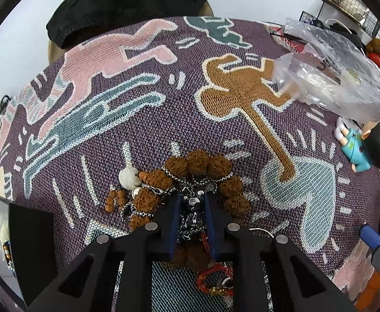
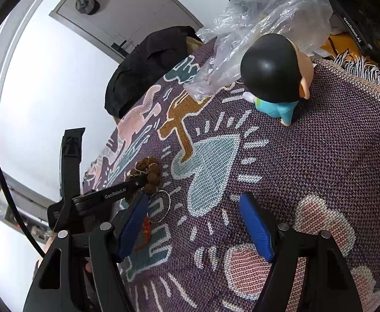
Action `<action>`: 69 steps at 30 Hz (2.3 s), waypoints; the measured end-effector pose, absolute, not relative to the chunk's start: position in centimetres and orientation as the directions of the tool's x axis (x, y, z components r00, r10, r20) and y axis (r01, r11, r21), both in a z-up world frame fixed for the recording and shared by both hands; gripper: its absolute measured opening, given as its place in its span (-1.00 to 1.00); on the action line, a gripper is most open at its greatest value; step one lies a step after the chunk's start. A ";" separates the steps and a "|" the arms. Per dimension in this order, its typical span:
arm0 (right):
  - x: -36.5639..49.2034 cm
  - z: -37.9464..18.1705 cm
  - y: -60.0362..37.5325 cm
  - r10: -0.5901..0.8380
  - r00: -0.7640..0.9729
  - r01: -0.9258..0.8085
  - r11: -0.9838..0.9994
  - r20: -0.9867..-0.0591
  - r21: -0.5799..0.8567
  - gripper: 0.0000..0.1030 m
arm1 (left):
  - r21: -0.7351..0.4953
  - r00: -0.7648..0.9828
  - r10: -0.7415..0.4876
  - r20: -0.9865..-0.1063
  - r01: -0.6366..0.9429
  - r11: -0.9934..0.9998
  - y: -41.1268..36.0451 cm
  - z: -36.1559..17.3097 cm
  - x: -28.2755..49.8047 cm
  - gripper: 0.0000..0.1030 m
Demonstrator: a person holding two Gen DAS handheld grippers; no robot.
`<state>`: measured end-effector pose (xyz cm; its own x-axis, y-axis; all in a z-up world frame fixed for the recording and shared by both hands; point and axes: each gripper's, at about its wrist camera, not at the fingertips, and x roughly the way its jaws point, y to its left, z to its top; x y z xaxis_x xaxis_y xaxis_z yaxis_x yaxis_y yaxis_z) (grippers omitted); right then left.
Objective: Organize jewelry
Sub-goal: 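Close the left tool on the silver chain pendant and lift it, then carry the silver pendant to the black box with left tool while right tool grasps brown bead bracelet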
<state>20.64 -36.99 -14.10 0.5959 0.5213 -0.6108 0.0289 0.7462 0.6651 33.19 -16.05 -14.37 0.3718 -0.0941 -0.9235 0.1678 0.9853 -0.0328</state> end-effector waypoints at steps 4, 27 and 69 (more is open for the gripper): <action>20.6 -14.1 -37.0 0.523 0.596 0.030 0.744 -0.609 0.668 0.44 | -0.013 0.358 -0.080 -0.930 0.187 0.982 -16.4 -14.4 33.4 -0.62; 24.8 -13.7 -30.1 0.584 0.494 -0.050 0.758 -0.644 0.650 0.44 | -0.181 0.497 -0.274 -0.823 0.228 0.957 -12.6 -4.9 29.6 -0.72; 23.5 -2.3 -26.3 0.562 0.641 -0.243 0.794 -0.523 0.557 -0.64 | -0.272 0.770 -0.220 -0.599 0.063 0.960 2.4 8.6 23.0 -0.72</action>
